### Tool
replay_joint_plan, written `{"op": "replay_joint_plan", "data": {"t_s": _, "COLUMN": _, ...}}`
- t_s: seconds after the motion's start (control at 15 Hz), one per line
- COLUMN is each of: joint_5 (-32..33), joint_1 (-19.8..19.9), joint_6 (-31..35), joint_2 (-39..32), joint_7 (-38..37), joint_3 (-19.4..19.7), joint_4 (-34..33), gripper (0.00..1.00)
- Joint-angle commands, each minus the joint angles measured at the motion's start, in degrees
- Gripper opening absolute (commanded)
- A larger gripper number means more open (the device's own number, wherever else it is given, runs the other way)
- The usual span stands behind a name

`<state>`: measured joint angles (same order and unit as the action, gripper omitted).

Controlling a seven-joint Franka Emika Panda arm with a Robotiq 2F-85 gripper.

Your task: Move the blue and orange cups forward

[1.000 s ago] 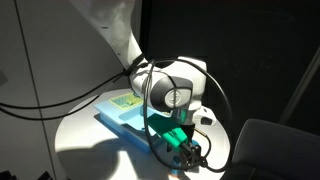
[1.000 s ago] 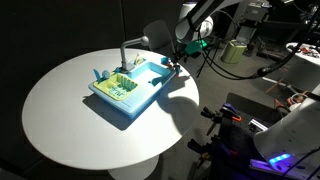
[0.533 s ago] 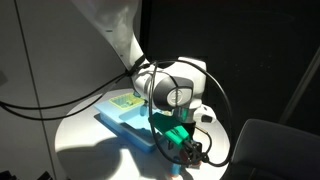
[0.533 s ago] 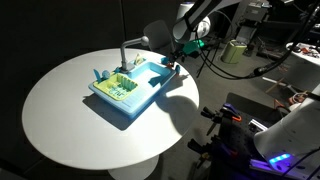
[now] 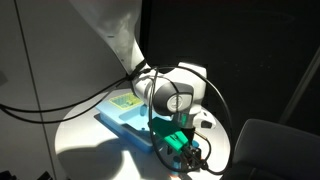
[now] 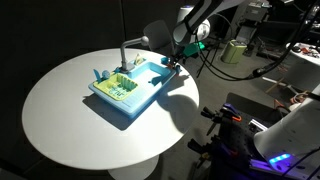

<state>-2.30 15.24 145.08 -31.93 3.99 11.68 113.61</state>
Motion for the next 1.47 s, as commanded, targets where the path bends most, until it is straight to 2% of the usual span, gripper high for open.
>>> {"op": "replay_joint_plan", "data": {"t_s": 0.0, "joint_5": 0.29, "joint_1": 0.98, "joint_6": 0.03, "joint_2": -0.61, "joint_7": 0.43, "joint_3": -0.49, "joint_4": -0.74, "gripper": 0.73}}
{"op": "replay_joint_plan", "data": {"t_s": 0.47, "joint_5": 0.38, "joint_1": 1.03, "joint_6": 0.1, "joint_2": -0.5, "joint_7": 0.6, "joint_3": -0.51, "joint_4": -0.57, "gripper": 0.17}}
{"op": "replay_joint_plan", "data": {"t_s": 0.53, "joint_5": 0.37, "joint_1": 1.05, "joint_6": 0.08, "joint_2": -0.45, "joint_7": 0.63, "joint_3": -0.52, "joint_4": -0.6, "gripper": 0.15}}
{"op": "replay_joint_plan", "data": {"t_s": 1.4, "joint_5": 1.13, "joint_1": -0.84, "joint_6": 1.11, "joint_2": 3.41, "joint_7": -0.02, "joint_3": -0.43, "joint_4": 4.69, "gripper": 0.15}}
